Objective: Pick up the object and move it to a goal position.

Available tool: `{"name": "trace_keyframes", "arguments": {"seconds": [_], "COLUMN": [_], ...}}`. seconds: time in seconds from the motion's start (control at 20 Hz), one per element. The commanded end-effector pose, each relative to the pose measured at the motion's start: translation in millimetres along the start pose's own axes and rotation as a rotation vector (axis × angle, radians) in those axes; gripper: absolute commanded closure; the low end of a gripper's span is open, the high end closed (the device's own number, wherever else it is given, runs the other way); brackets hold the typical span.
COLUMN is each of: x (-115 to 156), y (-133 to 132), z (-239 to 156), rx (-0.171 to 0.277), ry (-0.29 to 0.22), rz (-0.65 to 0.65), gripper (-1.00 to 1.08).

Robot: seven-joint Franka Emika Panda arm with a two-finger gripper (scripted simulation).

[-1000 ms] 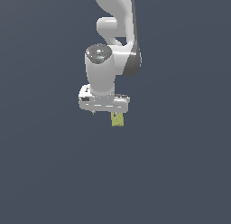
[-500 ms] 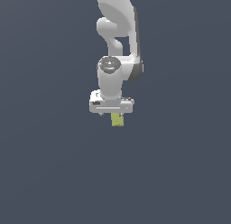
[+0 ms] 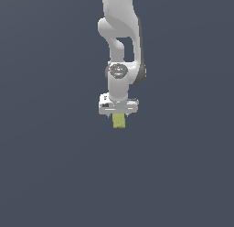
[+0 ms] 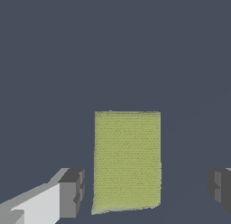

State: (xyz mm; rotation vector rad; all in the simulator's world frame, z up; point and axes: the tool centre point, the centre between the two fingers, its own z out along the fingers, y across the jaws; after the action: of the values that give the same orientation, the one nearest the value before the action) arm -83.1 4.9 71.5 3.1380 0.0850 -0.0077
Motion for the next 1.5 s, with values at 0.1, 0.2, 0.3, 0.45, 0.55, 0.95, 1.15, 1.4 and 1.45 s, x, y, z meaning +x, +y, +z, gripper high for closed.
{"name": "trace_keyframes", "arguments": {"seconds": [0.1,0.2,0.3,0.45,0.55,0.95,1.15,1.4,1.45], "x": [-9.3,-11.2,-11.8,-11.2,-11.3,-12.6,-12.4,-12.2,-12.2], "y": [-5.9,-7.0,-7.2,-7.0,-7.0,-7.2,-7.6,-7.5,-7.5], "z": [9.1,11.0,11.6,12.2,15.8,49.0,59.5,61.8,61.8], "rx": [0.002,0.002,0.002,0.002,0.002,0.002,0.002,0.002,0.002], "ry": [0.004,0.005,0.005,0.004,0.004,0.004,0.005,0.005,0.005], "rz": [-0.015,-0.018,-0.019,-0.018,-0.018,-0.019,-0.019,-0.019,-0.019], "gripper": [-0.92,-0.92,-0.92,-0.92,-0.92,-0.92,-0.92,1.08,1.08]}}
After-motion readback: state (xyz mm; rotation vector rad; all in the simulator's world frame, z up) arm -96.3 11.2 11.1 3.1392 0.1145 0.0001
